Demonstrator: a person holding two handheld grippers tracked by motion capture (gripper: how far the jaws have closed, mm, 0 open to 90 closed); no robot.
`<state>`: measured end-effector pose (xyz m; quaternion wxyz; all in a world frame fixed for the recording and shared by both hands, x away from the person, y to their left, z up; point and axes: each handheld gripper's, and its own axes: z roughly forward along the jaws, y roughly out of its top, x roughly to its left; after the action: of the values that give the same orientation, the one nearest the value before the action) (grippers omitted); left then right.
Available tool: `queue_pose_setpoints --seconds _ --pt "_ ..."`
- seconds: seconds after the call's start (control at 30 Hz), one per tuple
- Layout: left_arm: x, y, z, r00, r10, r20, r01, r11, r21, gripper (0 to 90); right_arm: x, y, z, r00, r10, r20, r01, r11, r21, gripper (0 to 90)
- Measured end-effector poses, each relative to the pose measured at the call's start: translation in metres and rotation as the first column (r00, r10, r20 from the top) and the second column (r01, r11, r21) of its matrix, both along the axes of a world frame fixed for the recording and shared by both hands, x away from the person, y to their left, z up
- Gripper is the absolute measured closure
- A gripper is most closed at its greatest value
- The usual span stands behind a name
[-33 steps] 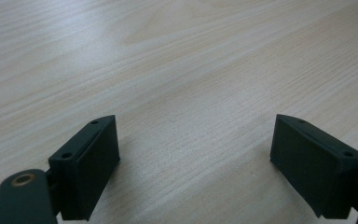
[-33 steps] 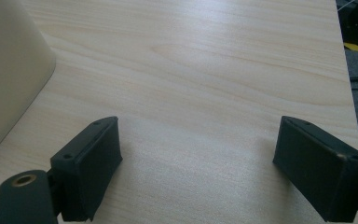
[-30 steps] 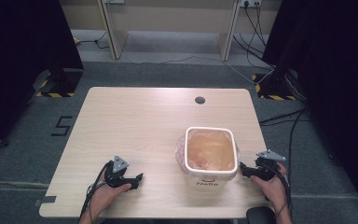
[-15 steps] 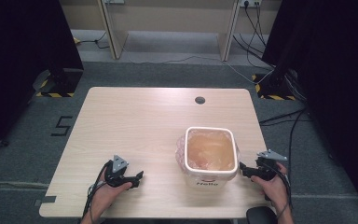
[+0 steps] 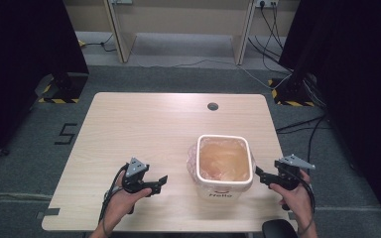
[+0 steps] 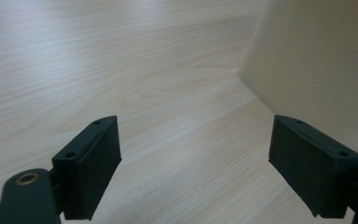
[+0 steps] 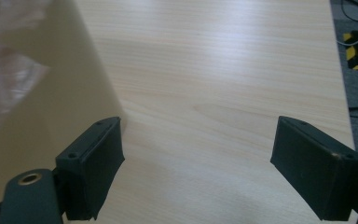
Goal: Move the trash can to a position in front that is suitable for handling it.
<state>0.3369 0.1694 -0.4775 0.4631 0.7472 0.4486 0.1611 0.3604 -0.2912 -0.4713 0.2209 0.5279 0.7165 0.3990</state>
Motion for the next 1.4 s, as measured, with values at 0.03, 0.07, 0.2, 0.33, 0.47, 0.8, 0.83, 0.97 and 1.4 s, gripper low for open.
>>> queue_pose_setpoints --seconds 0.03,0.07,0.2,0.33,0.47,0.8,0.83,0.97,1.4 --pt "0.000 0.000 0.000 1.0000 0.000 0.000 0.000 1.0000 0.000 16.0 0.000 0.000 0.000 1.0000 0.000 0.000 0.000 1.0000 0.000 17.1" --pt "0.001 -0.003 0.002 1.0000 -0.007 0.003 0.007 0.9999 -0.008 16.0 -0.001 0.002 0.002 1.0000 0.006 0.005 -0.006 1.0000 0.001 17.3" --pt "0.004 -0.015 0.006 0.9996 -0.021 0.020 0.021 0.9995 -0.023 16.0 -0.005 0.005 0.009 0.9996 0.024 0.016 -0.024 0.9997 0.010 17.3" --pt "0.006 -0.030 0.008 0.9984 -0.053 0.021 0.054 0.9981 -0.032 16.0 -0.008 0.010 0.017 0.9984 0.039 0.041 -0.041 0.9985 0.036 17.3" --pt "0.006 -0.040 0.010 0.9967 -0.077 0.024 0.078 0.9963 -0.036 16.0 -0.009 0.012 0.021 0.9977 0.046 0.051 -0.048 0.9976 0.049 17.4" --pt "0.016 -0.060 0.004 0.9961 -0.087 0.016 0.088 0.9952 -0.044 16.0 -0.007 0.023 0.016 0.9962 0.079 0.036 -0.081 0.9945 0.066 17.7" --pt "0.017 -0.061 0.003 0.9963 -0.085 0.015 0.085 0.9951 -0.050 16.1 -0.007 0.023 0.015 0.9964 0.077 0.036 -0.080 0.9946 0.067 18.3" --pt "0.015 -0.066 0.001 0.9950 -0.100 0.012 0.100 0.9935 -0.053 16.1 -0.007 0.024 0.013 0.9966 0.077 0.028 -0.080 0.9925 0.093 18.7" --pt "0.015 -0.047 0.003 0.9982 -0.059 0.012 0.059 0.9977 -0.033 16.8 -0.003 0.051 0.009 0.9944 0.105 0.009 -0.105 0.9885 0.108 22.4"
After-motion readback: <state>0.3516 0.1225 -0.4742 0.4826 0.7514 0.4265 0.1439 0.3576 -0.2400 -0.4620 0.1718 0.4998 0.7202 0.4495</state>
